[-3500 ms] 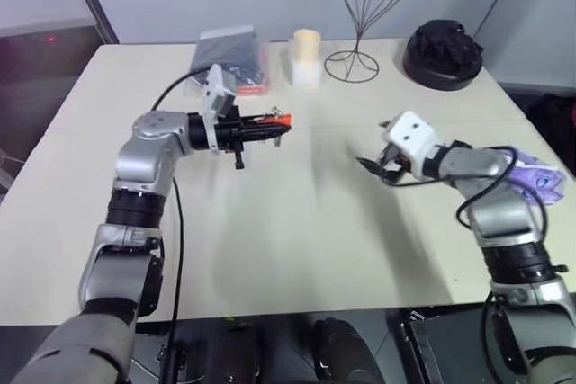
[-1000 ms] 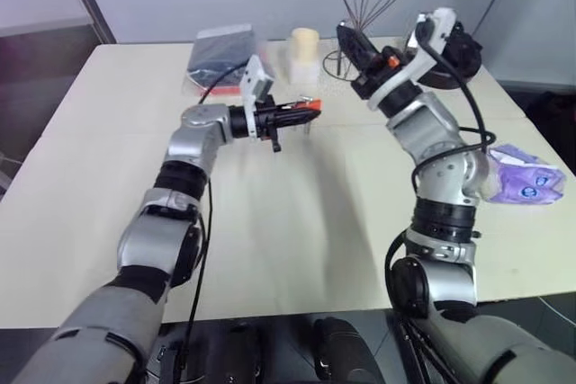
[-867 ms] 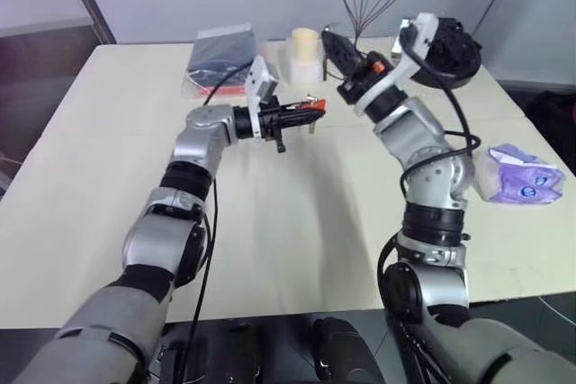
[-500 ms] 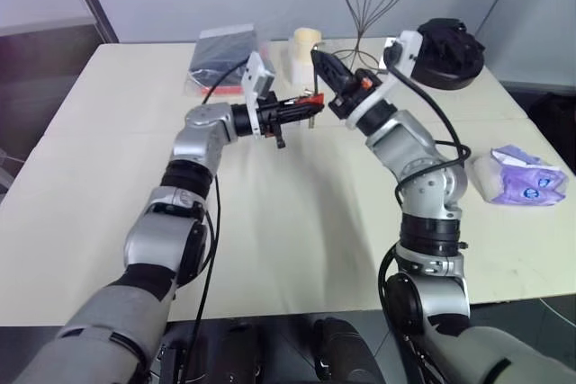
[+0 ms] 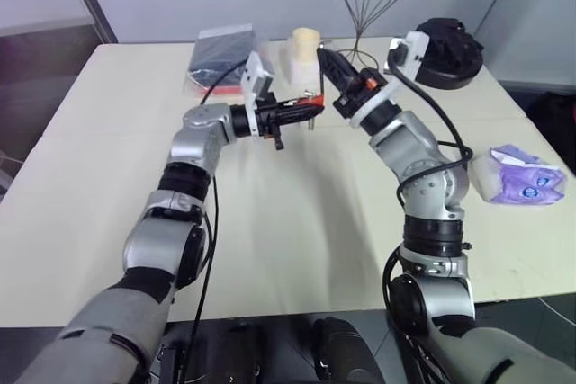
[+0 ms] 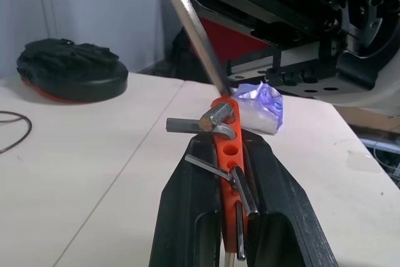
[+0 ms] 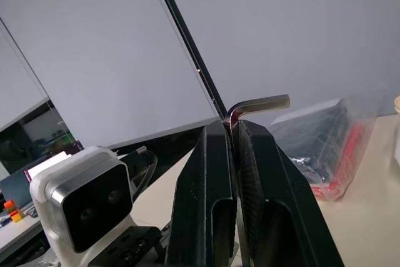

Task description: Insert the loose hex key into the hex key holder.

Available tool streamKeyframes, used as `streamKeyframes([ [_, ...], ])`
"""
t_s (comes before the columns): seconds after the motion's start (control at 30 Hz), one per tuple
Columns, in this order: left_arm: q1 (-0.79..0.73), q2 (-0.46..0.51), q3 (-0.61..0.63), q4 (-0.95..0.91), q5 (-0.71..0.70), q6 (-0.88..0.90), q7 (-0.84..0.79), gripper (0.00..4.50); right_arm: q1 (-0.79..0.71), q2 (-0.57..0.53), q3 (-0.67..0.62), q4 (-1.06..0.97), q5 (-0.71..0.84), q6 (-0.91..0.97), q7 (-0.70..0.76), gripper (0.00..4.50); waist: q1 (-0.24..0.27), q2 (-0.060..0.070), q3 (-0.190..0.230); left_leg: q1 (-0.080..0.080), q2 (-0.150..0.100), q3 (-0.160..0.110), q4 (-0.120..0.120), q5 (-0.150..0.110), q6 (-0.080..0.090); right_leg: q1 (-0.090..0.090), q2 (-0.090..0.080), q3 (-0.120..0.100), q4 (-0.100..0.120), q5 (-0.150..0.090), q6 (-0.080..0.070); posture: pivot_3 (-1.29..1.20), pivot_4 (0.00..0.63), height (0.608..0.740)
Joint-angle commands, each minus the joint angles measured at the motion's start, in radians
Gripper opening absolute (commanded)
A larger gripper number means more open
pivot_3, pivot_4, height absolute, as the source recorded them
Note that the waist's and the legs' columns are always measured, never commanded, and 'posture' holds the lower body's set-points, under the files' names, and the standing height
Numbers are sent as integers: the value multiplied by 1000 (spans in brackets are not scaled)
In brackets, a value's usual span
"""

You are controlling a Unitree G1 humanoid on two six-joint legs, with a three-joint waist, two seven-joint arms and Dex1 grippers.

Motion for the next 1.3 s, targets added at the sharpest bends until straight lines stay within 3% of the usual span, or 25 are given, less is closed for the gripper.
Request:
streamKeyframes([
  [0.03, -9, 6, 14, -48, -14, -5, -1, 0, -21, -1, 3, -16, 8, -21, 4, 63, 0, 0, 0, 0, 0, 0, 0, 0, 0, 0, 0, 0, 0, 0, 0, 0, 150, 740],
  [0.8, -47, 7, 50, -15, -34, -5, 41, 0, 22, -18, 17, -18, -4, -32, 13, 63, 0, 0, 0, 0, 0, 0, 0, 0, 0, 0, 0, 0, 0, 0, 0, 0, 150, 740],
  [1.3, -61, 13, 56, 0, -38, -5, 41, 0, 83, -105, 77, -53, -44, -36, 80, 63, 0, 0, 0, 0, 0, 0, 0, 0, 0, 0, 0, 0, 0, 0, 0, 0, 150, 740],
])
